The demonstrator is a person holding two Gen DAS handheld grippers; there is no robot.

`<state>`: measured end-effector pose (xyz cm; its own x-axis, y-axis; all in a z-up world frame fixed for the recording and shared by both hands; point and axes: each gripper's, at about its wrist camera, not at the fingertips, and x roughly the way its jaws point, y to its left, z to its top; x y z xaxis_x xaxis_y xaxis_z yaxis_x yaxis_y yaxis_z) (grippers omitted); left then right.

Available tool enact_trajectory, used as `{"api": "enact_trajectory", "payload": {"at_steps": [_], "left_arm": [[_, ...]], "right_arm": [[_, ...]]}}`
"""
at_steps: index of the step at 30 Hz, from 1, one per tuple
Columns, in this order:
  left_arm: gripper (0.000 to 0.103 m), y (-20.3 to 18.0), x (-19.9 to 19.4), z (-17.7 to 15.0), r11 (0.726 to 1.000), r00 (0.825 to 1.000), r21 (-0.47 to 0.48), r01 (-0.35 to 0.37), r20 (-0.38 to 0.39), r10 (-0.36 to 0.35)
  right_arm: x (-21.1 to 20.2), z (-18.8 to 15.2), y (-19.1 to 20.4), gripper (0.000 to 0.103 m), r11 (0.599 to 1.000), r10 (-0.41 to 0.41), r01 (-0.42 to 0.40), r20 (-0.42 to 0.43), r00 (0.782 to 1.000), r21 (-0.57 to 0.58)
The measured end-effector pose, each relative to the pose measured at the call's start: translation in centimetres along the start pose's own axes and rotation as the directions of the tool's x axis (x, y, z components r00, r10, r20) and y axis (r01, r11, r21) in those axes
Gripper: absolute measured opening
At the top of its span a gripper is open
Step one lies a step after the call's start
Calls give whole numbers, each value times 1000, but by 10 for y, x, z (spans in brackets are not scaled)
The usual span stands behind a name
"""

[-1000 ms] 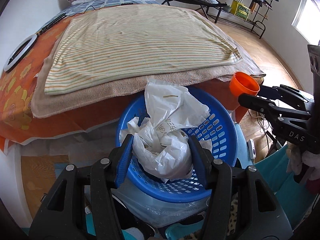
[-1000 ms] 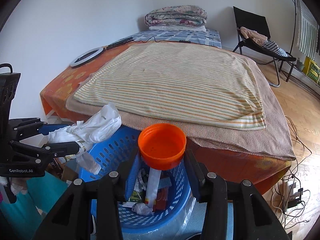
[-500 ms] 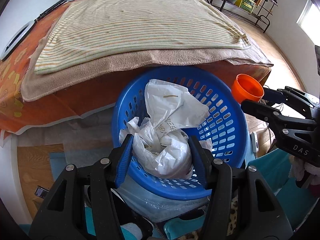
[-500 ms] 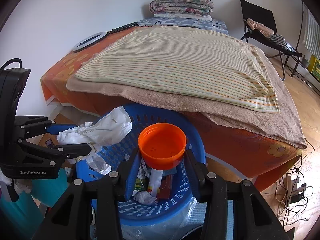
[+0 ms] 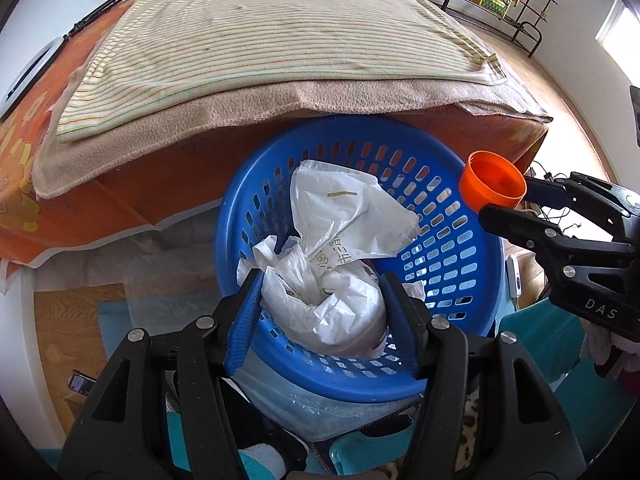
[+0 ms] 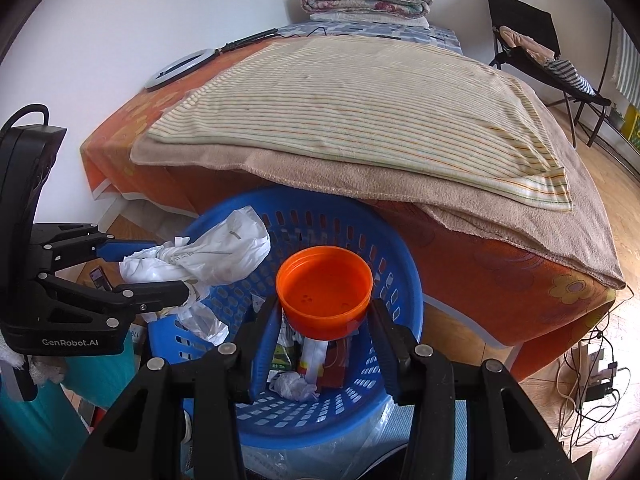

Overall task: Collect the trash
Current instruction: 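Open left tool over basket while right tool drops orange cap into it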

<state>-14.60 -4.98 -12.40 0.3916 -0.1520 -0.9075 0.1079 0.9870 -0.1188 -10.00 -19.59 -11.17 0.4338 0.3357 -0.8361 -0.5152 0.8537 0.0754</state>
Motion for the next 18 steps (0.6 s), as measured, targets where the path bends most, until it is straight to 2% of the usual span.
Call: {"api": "enact_trajectory", "payload": {"at_steps": [10, 14, 18], "left_arm": [[62, 3, 6, -3, 1000, 1000, -7, -7, -24, 7], [62, 3, 6, -3, 1000, 1000, -8, -10, -27, 10], [62, 4, 8, -2, 1000, 999, -8, -13, -33, 13]], "right_arm": [[5, -1, 1, 47, 1000, 1, -1, -20, 1000, 1], [6, -2, 0, 60, 1000, -2, 2, -21, 1000, 4], [7, -1, 0, 63, 1000, -4, 5, -28, 1000, 7]]}}
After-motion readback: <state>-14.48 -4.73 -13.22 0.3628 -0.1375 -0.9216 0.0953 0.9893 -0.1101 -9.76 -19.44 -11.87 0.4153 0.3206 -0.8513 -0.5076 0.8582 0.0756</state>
